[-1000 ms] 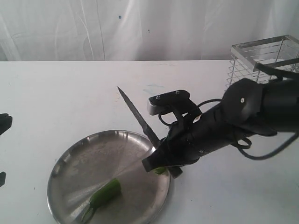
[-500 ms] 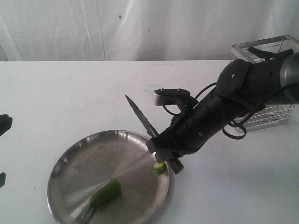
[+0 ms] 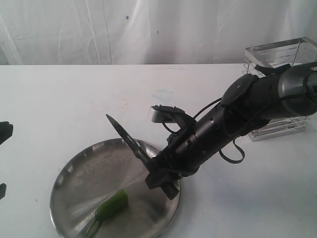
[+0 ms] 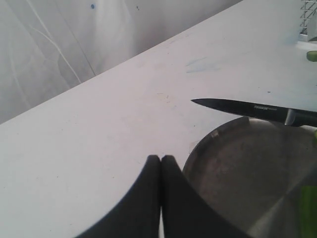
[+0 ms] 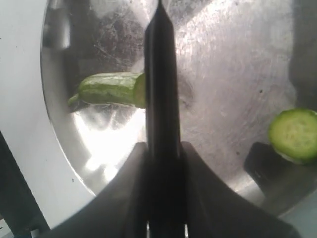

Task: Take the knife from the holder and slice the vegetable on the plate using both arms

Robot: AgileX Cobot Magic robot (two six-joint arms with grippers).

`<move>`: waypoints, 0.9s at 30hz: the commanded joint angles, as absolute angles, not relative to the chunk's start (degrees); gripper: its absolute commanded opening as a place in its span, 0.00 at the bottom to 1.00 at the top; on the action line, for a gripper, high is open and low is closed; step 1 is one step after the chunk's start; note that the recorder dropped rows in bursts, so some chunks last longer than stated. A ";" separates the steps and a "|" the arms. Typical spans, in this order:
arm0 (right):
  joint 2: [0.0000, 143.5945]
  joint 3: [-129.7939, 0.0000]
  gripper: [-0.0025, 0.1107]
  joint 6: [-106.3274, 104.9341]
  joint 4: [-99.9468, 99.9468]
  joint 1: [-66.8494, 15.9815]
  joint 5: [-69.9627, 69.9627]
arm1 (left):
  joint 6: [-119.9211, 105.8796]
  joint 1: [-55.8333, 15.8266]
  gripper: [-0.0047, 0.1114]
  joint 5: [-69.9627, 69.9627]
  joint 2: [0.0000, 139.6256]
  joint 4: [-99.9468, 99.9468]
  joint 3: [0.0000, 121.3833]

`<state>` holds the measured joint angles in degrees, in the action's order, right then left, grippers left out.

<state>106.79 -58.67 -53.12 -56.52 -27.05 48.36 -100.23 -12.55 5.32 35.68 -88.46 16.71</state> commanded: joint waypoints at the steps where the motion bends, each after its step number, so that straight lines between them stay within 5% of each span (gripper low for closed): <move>1: 107.62 -58.81 0.22 -54.07 -58.78 -26.94 47.65 | -100.10 -12.65 0.04 4.49 35.48 -89.01 16.52; 8: 108.90 -58.81 0.41 -54.07 -59.44 -26.94 45.12 | -100.12 -12.65 0.04 4.39 35.48 -89.01 16.52; 13: 108.37 -60.89 0.41 -54.22 -60.10 -26.94 44.72 | -100.12 -12.65 0.04 4.39 35.48 -89.01 16.52; 20: 106.31 -63.90 0.30 -52.51 -59.99 -26.83 44.34 | -100.01 -12.65 0.04 4.38 35.38 -89.01 16.52; 27: 105.72 -62.62 0.02 -52.08 -58.65 -26.83 40.62 | -100.00 -12.65 0.04 4.38 35.38 -89.01 16.63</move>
<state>106.61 -63.40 -52.48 -58.82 -27.05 41.55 -100.23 -12.55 5.23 35.68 -88.46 16.71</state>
